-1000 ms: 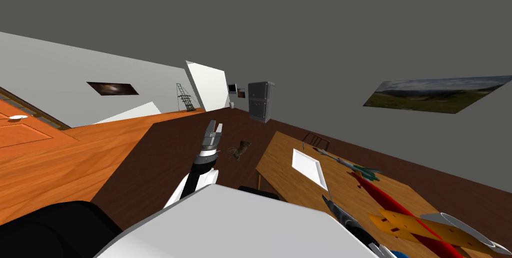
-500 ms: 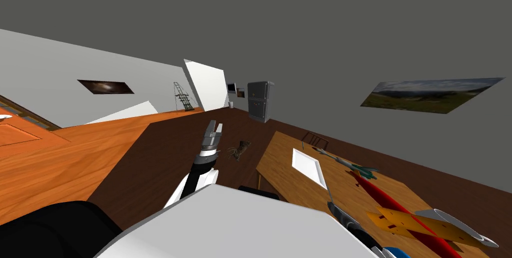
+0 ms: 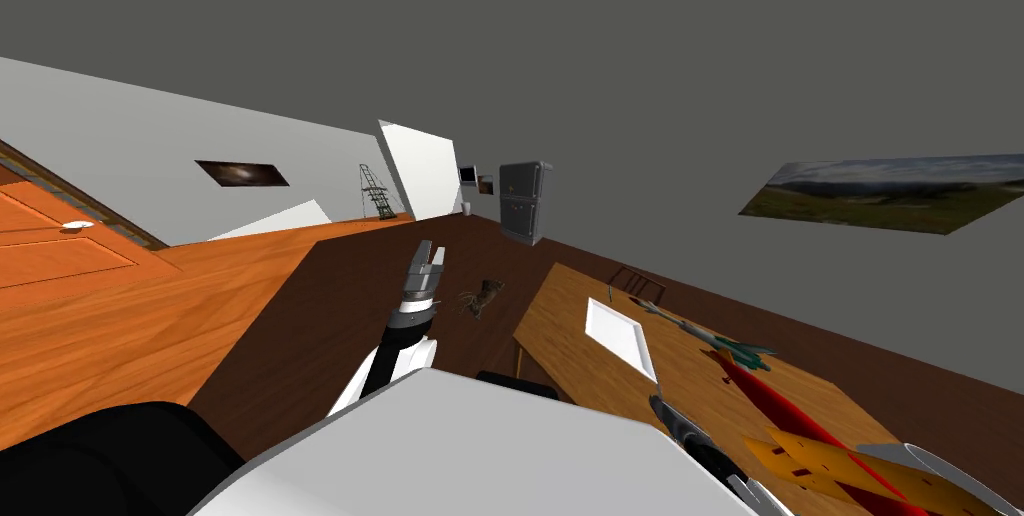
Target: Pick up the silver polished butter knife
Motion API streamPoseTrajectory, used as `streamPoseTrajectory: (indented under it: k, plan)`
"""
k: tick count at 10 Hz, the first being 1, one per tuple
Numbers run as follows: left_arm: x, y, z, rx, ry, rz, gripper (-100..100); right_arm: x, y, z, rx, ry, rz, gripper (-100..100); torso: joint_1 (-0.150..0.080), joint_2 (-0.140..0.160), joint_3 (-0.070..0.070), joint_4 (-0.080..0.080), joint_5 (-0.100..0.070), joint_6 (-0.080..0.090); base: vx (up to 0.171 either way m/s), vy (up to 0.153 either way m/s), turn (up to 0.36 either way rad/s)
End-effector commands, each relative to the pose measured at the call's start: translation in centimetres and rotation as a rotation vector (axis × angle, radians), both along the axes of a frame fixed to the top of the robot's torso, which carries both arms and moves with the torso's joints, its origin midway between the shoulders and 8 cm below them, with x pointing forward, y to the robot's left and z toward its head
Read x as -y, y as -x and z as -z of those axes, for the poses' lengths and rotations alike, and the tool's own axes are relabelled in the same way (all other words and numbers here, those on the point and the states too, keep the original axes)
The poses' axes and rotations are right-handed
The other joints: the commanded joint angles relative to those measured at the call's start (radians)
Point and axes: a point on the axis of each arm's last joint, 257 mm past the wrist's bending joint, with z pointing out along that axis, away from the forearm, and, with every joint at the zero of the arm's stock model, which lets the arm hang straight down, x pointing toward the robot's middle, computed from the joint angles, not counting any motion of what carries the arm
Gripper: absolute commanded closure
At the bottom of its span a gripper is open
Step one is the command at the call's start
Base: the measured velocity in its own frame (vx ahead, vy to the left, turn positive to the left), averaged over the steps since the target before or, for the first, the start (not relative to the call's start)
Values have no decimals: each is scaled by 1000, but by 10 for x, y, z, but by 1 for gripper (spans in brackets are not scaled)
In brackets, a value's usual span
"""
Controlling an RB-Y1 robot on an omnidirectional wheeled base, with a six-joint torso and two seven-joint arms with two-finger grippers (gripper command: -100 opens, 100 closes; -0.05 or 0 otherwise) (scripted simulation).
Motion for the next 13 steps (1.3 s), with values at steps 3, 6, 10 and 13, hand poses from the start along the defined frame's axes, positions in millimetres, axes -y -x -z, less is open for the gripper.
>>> streamPoseTrajectory:
  k: [3, 6, 10, 13]
  plan:
    - [0, 0, 0, 0, 0, 0, 0, 0, -22, -4, 7, 16, 40, 100, 1, 5, 2, 0, 0, 2, -113, -61, 85]
    - [0, 0, 0, 0, 0, 0, 0, -8, -48, -8, 21, 13, 72, 100, 3, 5, 2, 0, 1, 2, -128, -39, 101]
    - [0, 0, 0, 0, 0, 0, 0, -18, -71, -12, 22, 6, 107, 100, 3, 4, 2, -1, 1, 2, -116, -41, 98]
    - [0, 0, 0, 0, 0, 0, 0, -20, -77, -12, 3, 8, 139, 100, 3, 4, 2, -1, 1, 2, -116, -37, 89]
